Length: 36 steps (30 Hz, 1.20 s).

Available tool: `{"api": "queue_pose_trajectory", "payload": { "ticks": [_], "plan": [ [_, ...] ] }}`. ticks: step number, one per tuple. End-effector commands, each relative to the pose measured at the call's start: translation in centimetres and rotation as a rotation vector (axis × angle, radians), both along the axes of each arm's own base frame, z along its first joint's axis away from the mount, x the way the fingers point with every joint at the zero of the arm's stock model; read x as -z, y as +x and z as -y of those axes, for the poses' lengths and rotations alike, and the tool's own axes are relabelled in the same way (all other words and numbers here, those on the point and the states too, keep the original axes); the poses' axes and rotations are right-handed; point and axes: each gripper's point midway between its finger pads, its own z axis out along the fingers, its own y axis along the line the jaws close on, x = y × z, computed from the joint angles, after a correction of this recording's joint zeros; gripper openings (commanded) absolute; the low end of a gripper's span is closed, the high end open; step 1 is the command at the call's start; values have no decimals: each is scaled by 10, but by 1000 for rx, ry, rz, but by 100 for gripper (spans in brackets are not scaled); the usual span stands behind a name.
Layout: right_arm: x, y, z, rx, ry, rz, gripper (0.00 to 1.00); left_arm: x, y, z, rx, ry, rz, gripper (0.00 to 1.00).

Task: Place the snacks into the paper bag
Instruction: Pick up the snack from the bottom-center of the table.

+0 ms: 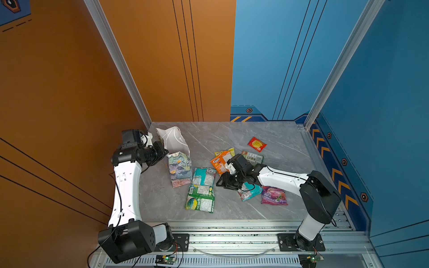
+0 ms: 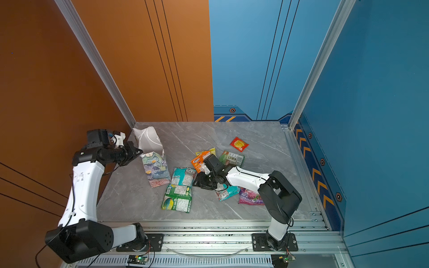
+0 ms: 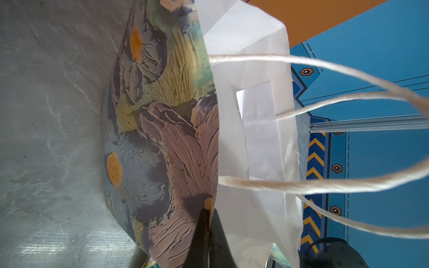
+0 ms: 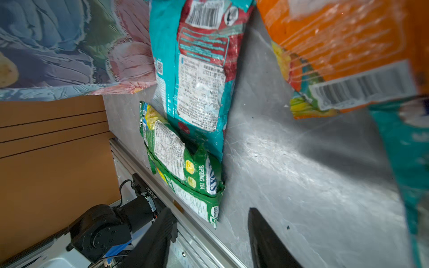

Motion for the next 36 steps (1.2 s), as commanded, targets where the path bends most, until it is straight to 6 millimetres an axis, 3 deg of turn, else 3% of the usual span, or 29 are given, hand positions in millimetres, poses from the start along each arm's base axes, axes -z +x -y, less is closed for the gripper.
{"api": "queue_pose_trajectory", "payload": {
  "ticks": [1, 12, 23, 25, 32, 36],
  "plan": [
    [5, -9, -14, -21, 49, -41, 55, -1, -6, 5, 18, -22, 3, 0],
    [35, -17, -27, -41, 83, -130, 58, 0, -6, 5, 20, -25, 1, 0],
    [41, -24, -49, -73, 177, -195, 54, 1, -6, 5, 19, -27, 0, 0],
    [38, -22, -52, -74, 197, -195, 49, 1, -7, 5, 18, -27, -1, 0],
    [26, -17, -54, -69, 236, -187, 11, -1, -6, 5, 17, -30, 2, 0],
    [6, -7, -49, -52, 268, -171, 0, 0, -6, 5, 18, -31, 1, 0]
  ]
}}
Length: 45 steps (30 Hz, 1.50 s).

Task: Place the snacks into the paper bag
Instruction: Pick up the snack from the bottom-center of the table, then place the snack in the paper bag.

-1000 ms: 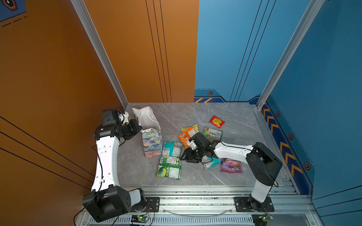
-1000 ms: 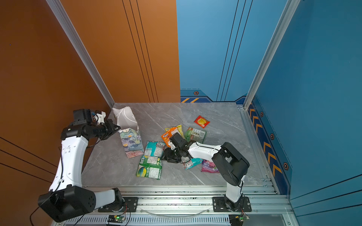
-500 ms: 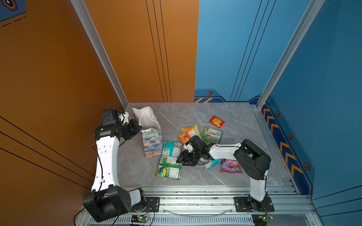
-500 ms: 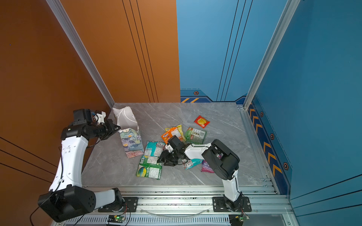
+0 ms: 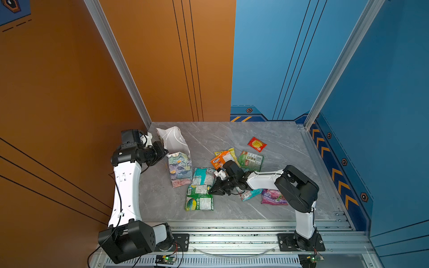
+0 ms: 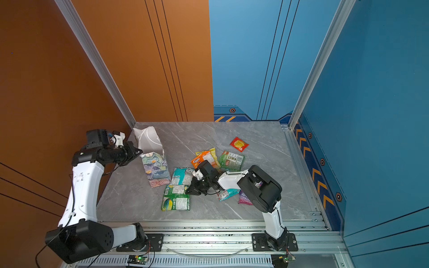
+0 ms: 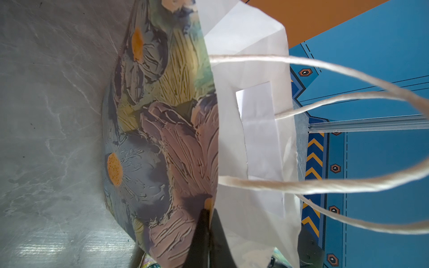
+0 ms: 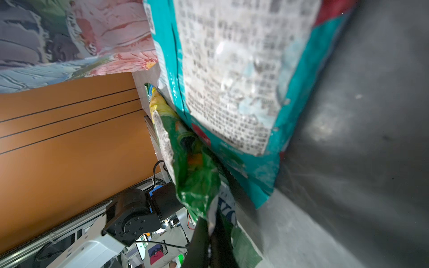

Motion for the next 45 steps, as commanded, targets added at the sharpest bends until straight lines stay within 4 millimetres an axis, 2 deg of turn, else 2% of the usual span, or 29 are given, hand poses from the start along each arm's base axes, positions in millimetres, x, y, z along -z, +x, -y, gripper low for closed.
{"api": "queue_pose_trajectory", "payload": {
  "ticks": [1, 4, 9, 20, 23, 29, 33, 39, 45],
  "plan": [
    [-28, 13, 7, 27, 51, 27, 0, 1, -6, 5, 20, -26, -3, 0],
    [-56, 24, 13, 43, 76, 64, 0, 2, -6, 6, 23, -28, -4, 0],
    [-102, 29, 13, 22, 104, 131, 0, 1, -6, 6, 24, -28, -2, 0],
    [-172, 43, 18, 49, 131, 244, 0, 1, -7, 7, 25, -30, -2, 0],
    [-187, 50, 21, 69, 128, 283, 0, 2, -7, 7, 25, -33, -4, 0],
    [-202, 77, 37, 181, 92, 349, 0, 2, -7, 7, 26, -34, -2, 0],
    [-222, 96, 42, 242, 60, 437, 0, 3, -8, 7, 27, -34, -7, 0],
    [-274, 126, 52, 336, 11, 636, 0, 2, -8, 9, 33, -37, -2, 0],
    [-333, 147, 43, 393, 44, 802, 0, -6, -5, 16, 63, -57, 33, 0]
  ]
}}
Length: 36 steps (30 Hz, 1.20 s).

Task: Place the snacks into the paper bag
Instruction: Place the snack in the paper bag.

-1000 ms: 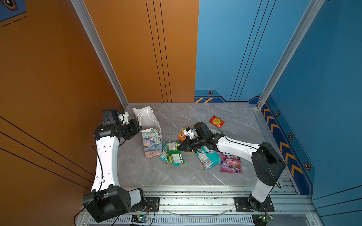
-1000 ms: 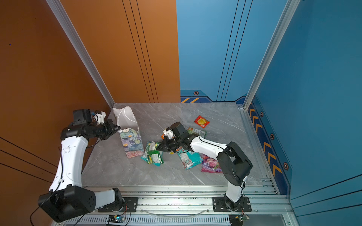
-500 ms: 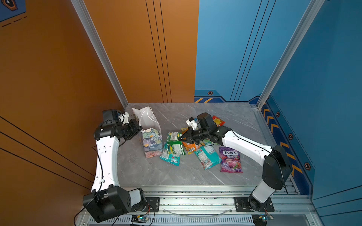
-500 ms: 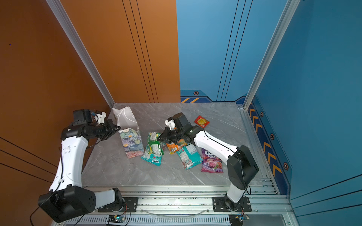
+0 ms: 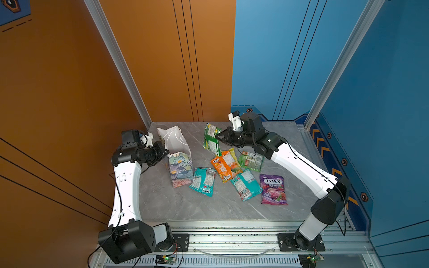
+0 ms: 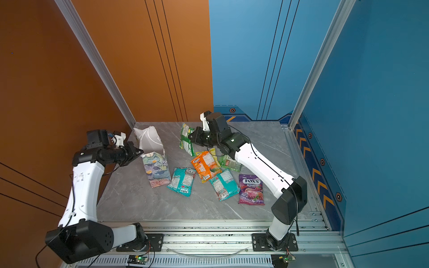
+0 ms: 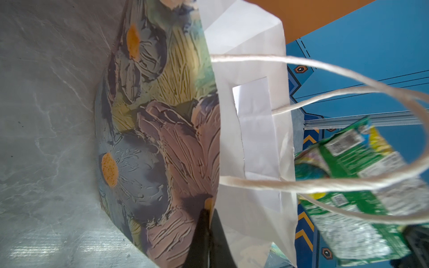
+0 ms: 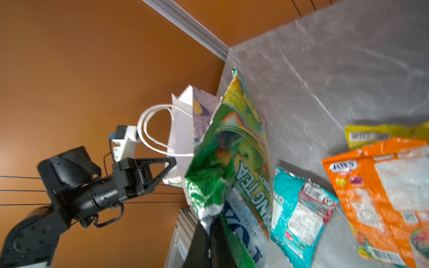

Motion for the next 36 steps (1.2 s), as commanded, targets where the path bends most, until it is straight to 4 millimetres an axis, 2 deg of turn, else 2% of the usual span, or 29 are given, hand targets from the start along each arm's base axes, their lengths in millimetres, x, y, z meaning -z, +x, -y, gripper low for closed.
{"api": "queue_pose_trajectory", "payload": {
  "ticks": [1, 5, 11, 22, 27, 32, 36],
  "plan": [
    [-30, 15, -5, 49, -15, 133, 0, -6, -4, 12, 48, -34, 31, 0],
    [-61, 18, -19, 55, 18, 215, 0, -11, -3, 21, 90, -48, 49, 0],
    [-102, 12, -40, 36, 78, 315, 0, -11, -4, 34, 146, -56, 54, 0],
    [-151, -5, -70, 26, 148, 468, 0, -15, -2, 35, 155, -39, 68, 0],
    [-153, -12, -85, 5, 163, 478, 0, -9, -3, 30, 127, -26, 49, 0],
    [-136, -15, -95, 0, 121, 452, 0, -7, -4, 24, 101, -22, 40, 0],
    [-117, -13, -94, 28, 47, 418, 0, -7, -5, 19, 76, -15, 39, 0]
  ]
}}
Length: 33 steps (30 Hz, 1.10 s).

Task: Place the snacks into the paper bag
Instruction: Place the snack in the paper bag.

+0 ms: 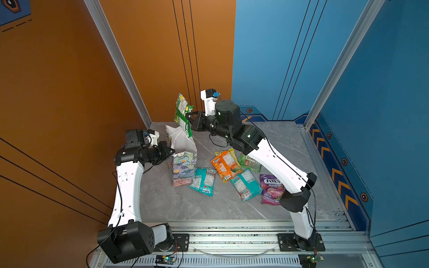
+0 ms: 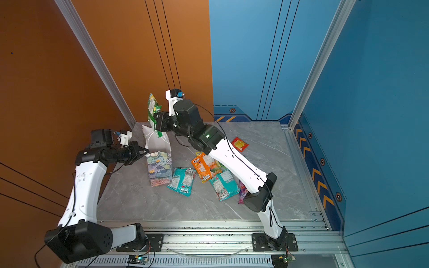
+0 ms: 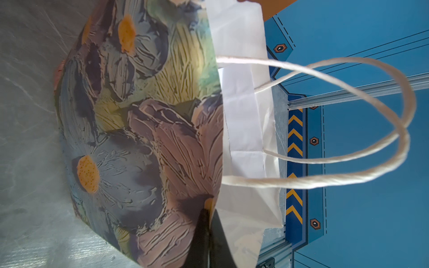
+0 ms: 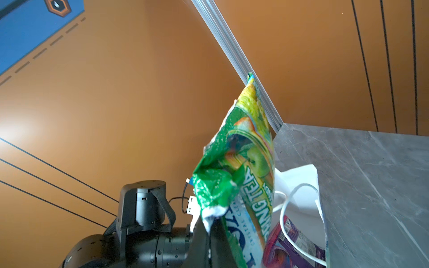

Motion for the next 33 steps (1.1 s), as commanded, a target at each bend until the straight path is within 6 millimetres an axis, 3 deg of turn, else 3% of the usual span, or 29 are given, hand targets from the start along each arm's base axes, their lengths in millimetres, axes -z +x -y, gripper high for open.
{"api": "queue_pose_trajectory", "payload": {
  "ticks": [1, 16, 33],
  "plan": [
    [-7, 3, 11, 62, -29, 36, 0, 0, -4, -7, -34, 22, 10, 0],
    [34, 5, 15, 88, -111, -18, 0, 6, -10, -28, -130, 64, -10, 0],
    [82, 19, -20, 56, -154, -89, 0, 14, -15, -28, -139, 56, -28, 0]
  ]
}}
